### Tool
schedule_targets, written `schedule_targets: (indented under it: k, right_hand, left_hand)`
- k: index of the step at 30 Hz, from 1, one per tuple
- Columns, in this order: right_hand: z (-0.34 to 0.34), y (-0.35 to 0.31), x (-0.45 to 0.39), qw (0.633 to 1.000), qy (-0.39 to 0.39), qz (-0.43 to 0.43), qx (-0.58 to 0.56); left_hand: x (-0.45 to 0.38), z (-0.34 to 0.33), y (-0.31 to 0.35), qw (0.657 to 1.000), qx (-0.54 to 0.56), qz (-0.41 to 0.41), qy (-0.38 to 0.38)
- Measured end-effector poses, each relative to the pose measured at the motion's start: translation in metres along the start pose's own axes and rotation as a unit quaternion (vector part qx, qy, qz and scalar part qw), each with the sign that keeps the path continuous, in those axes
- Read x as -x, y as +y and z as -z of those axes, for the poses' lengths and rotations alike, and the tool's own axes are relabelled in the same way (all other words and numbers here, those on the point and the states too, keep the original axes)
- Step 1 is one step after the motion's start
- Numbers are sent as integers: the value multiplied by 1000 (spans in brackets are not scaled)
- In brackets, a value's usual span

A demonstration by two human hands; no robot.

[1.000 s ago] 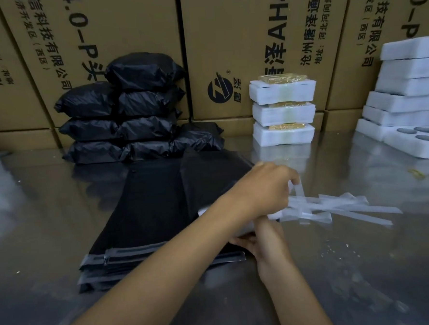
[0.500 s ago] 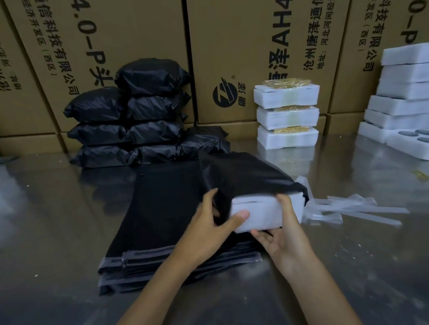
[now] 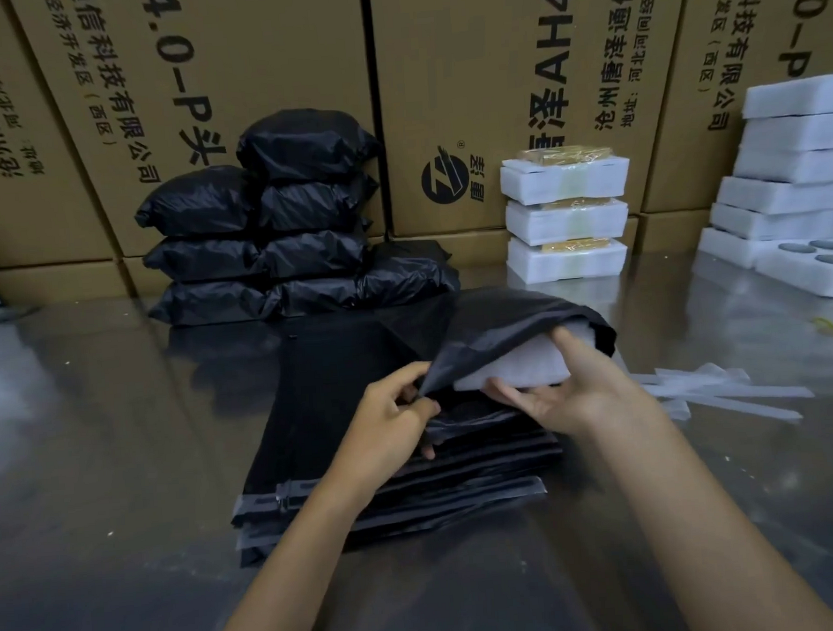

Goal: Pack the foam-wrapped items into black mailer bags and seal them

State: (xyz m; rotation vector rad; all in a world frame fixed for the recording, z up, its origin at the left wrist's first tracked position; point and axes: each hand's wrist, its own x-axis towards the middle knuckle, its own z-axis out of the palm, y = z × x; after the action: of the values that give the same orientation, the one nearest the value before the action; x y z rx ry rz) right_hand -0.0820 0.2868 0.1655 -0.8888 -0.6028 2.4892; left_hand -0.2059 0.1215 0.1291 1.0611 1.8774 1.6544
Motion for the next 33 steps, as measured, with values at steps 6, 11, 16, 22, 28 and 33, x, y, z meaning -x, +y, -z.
schedule_targets:
  k: [6,11,16,22,28,33]
  right_hand:
    - [-30,19,-15,1000,-8,6,20]
    - [-54,37,-18,1000,-23,10,12]
    - [-63,69,-23,997,-21,61,46]
    - [-59,75,-15,995,-55,28,73]
    - [-56,60,0,951,78,64,292]
    - [-44,68,-5,878,73,140,452]
  left_hand:
    - [-3,32,16,987,93,20,131]
    - [5,44,15,997,-28,-6,66]
    - [5,47,19,879,-421,-107,199]
    - [-24,0,51,721,-632,-206,196]
    - [-2,-14,42,701,-599,-371,110]
    - [11,-3,28,692,-556,-433,157]
